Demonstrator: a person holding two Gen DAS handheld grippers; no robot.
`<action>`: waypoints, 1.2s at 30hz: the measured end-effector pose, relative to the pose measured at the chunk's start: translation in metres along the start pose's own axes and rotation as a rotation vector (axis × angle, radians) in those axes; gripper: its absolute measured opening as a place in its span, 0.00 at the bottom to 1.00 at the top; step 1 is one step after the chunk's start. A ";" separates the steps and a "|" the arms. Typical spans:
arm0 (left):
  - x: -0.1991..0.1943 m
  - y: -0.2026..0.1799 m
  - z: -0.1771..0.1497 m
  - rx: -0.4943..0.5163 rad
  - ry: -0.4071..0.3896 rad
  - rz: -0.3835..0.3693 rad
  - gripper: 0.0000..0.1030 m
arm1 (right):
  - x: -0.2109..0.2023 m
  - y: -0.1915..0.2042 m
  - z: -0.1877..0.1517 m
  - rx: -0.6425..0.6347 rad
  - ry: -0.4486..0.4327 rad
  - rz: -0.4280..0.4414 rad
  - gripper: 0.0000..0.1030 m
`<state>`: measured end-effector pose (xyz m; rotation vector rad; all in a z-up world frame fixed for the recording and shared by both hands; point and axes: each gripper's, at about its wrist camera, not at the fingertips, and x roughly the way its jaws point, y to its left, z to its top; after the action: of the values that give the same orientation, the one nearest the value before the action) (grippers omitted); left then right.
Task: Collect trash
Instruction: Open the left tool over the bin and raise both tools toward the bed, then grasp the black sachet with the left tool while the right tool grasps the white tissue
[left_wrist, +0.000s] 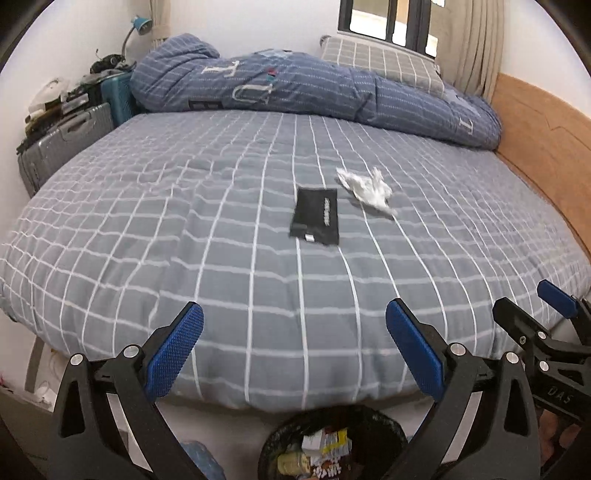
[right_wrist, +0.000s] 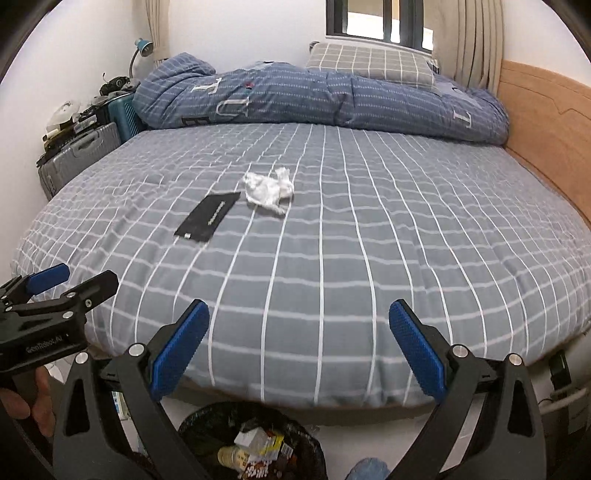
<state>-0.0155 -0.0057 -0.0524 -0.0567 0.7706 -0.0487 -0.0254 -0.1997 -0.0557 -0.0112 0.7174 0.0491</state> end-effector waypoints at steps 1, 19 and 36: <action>0.001 0.002 0.005 -0.003 -0.009 -0.001 0.94 | 0.003 0.001 0.003 0.000 -0.001 0.002 0.91; 0.052 0.023 0.061 0.007 -0.035 0.032 0.94 | 0.079 0.012 0.068 -0.013 0.000 0.023 0.89; 0.112 0.048 0.116 -0.017 -0.065 0.056 0.94 | 0.180 0.029 0.124 -0.040 0.098 0.052 0.82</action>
<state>0.1468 0.0391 -0.0507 -0.0522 0.7076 0.0129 0.1906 -0.1597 -0.0803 -0.0331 0.8146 0.1129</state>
